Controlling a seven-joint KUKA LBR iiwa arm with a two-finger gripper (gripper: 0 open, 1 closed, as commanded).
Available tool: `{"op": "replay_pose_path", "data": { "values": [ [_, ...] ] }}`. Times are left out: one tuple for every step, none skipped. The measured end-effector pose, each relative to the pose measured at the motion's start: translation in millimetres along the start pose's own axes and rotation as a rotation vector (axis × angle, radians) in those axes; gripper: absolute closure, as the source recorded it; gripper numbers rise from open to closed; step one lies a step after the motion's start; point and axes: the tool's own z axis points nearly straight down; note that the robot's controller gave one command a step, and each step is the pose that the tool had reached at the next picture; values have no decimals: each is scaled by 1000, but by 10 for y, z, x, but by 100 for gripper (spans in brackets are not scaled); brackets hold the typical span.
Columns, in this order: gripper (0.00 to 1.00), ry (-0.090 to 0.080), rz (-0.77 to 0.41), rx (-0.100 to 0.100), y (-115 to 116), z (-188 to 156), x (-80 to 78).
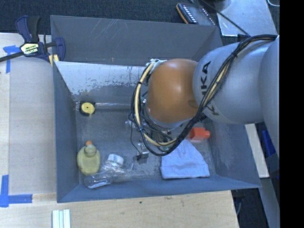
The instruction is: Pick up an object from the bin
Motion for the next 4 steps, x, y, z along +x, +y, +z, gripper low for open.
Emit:
{"op": "replay_pose_path", "data": {
  "values": [
    [0,-1,-96,0,-357,236,157],
    [0,0,-146,0,-428,322,228],
    [0,2,-190,0,-1049,444,281],
    [100,-3,-196,0,-883,613,424]
  ]
}}
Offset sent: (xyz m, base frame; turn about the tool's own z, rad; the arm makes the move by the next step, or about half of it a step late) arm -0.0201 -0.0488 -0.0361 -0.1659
